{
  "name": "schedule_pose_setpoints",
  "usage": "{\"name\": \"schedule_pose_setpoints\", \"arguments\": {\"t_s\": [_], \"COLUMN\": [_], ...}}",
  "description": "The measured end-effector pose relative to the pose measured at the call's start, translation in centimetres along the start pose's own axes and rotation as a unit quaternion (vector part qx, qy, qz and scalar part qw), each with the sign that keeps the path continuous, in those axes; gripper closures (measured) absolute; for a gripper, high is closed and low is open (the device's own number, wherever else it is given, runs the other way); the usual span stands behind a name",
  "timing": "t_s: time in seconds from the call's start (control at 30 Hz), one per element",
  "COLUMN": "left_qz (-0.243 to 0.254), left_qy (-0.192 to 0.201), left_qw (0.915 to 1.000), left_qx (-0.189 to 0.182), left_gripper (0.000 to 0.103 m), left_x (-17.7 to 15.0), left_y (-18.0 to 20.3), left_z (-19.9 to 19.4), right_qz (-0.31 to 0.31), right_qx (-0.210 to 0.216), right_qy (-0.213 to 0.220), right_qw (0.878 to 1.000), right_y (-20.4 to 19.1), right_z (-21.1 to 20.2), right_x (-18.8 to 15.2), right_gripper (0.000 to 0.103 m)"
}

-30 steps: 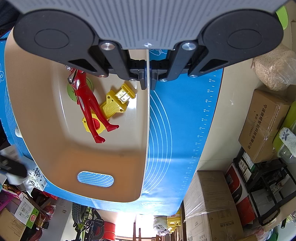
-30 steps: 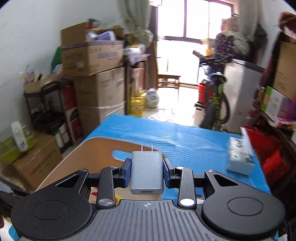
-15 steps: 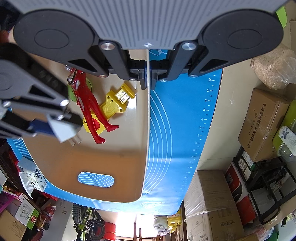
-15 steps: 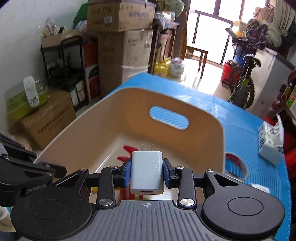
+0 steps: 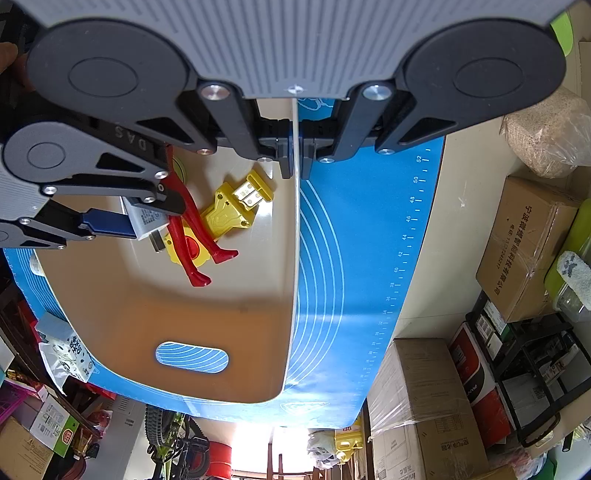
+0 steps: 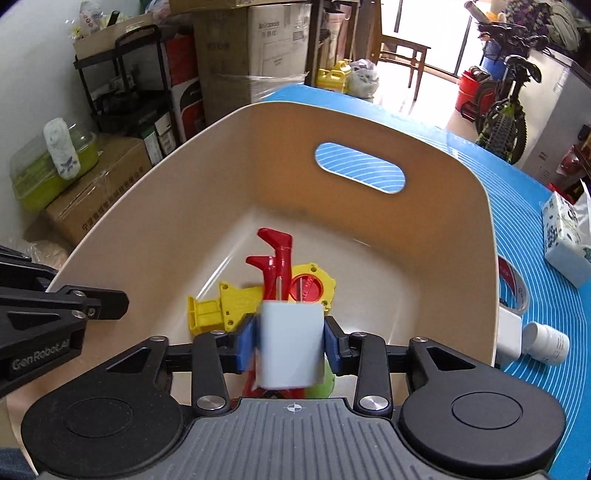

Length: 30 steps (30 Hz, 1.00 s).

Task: Organize rigid objects
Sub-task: 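Carry the white charger into the basket with the right tool and release, then grasp the square white charger with the right tool and lift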

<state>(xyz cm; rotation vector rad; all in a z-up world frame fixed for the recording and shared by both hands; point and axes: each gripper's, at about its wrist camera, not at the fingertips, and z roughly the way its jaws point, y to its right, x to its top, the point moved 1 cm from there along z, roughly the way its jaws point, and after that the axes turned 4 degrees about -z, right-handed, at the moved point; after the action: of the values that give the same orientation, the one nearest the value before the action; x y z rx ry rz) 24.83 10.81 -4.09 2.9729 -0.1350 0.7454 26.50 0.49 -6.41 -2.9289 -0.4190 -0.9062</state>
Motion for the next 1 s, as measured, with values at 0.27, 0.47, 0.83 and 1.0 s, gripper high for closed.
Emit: {"name": "schedule_pose_setpoints", "arguments": {"t_s": [0.27, 0.47, 0.83, 1.0], "left_qz": [0.001, 0.001, 0.001, 0.002], "left_qy": [0.000, -0.001, -0.002, -0.002], "left_qw": [1.0000, 1.0000, 1.0000, 1.0000], "left_qx": [0.001, 0.002, 0.000, 0.001], "left_gripper": [0.099, 0.099, 0.099, 0.099], "left_x": [0.0, 0.0, 0.0, 0.0], "left_y": [0.1, 0.1, -0.1, -0.1], "left_z": [0.0, 0.0, 0.0, 0.0], "right_qz": [0.016, 0.035, 0.088, 0.104], "right_qx": [0.000, -0.017, -0.077, -0.102], "right_qy": [0.058, 0.101, 0.135, 0.128], "right_qw": [0.998, 0.994, 0.984, 0.981], "right_y": [1.4, 3.4, 10.8, 13.7], "right_z": [-2.7, -5.3, -7.3, -6.2], "right_x": [0.0, 0.2, -1.0, -2.4], "right_gripper": [0.051, 0.035, 0.026, 0.023]}}
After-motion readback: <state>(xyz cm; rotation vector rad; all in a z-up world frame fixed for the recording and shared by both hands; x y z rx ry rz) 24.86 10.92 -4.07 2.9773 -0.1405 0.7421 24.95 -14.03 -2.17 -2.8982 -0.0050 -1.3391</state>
